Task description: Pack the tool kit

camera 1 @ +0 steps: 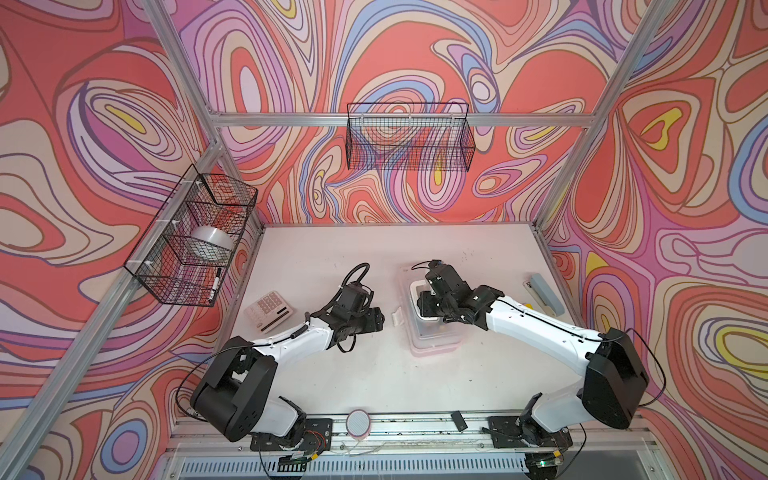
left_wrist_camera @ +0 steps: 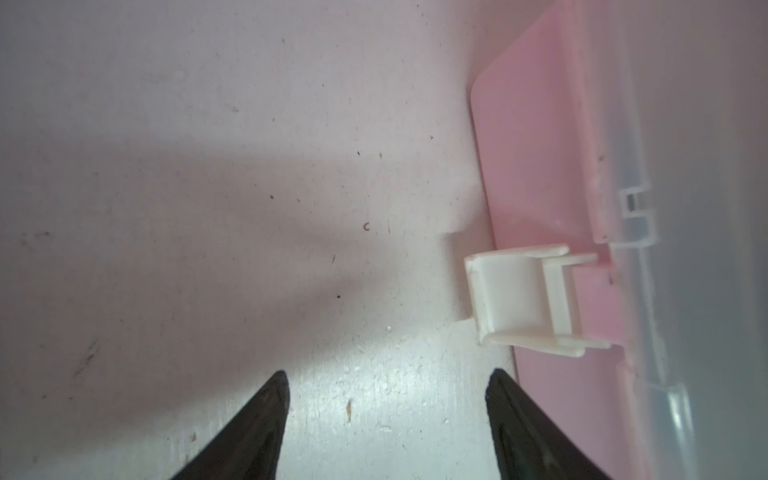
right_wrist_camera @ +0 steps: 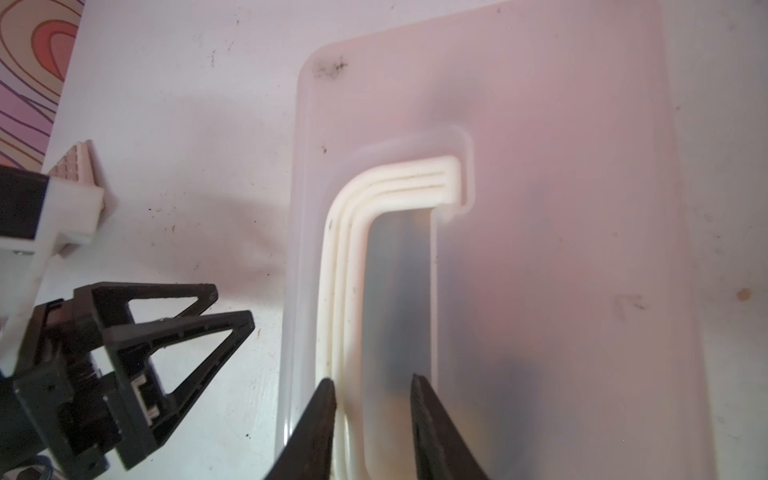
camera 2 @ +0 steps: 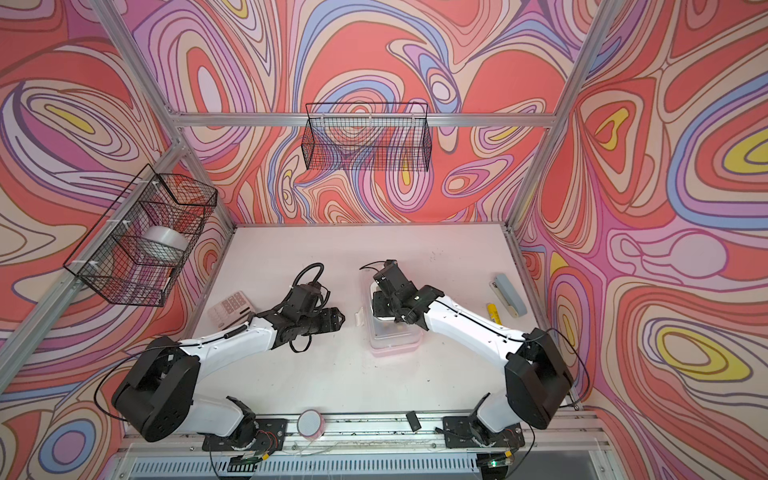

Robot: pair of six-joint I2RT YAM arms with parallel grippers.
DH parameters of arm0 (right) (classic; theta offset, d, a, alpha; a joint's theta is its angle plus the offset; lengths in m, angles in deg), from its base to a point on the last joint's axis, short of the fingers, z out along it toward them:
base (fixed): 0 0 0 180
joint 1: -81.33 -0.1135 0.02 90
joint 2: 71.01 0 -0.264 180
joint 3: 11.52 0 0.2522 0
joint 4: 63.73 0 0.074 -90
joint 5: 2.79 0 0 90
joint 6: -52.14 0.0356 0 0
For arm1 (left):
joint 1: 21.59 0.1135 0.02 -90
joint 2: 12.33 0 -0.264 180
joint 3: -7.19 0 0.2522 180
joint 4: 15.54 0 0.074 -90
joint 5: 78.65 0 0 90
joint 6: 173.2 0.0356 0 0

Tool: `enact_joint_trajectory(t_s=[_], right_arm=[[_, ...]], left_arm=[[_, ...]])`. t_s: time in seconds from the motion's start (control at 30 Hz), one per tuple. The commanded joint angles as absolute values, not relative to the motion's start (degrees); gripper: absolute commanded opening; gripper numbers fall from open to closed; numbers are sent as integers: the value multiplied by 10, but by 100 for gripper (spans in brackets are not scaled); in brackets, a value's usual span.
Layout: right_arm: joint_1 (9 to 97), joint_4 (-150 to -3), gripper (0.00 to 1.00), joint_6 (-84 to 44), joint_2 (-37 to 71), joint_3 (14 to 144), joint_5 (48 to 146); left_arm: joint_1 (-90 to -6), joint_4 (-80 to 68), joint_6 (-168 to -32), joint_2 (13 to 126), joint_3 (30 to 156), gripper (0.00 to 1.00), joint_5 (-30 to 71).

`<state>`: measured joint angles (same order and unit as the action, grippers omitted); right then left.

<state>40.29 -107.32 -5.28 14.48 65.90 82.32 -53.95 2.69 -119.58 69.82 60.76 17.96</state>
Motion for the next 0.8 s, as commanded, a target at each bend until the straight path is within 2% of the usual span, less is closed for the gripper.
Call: enact_joint_trajectory(t_s=[0.0,0.43,0.6,0.77], right_arm=[[409,-1097,33,-69,146,649,819],[409,-1074,32,-51,145,633,852],[409,-1067,32,-50,139,622,845],[409,-1068,31,-56,146,624,843]], left_arm=[[-561,-9,-1177,689,597,75,158],[-627,-118,-1209,694,531,74,135],[-674,-132,-1204,698,517,72,51],[-684,-161,-1200,729,513,72,28]])
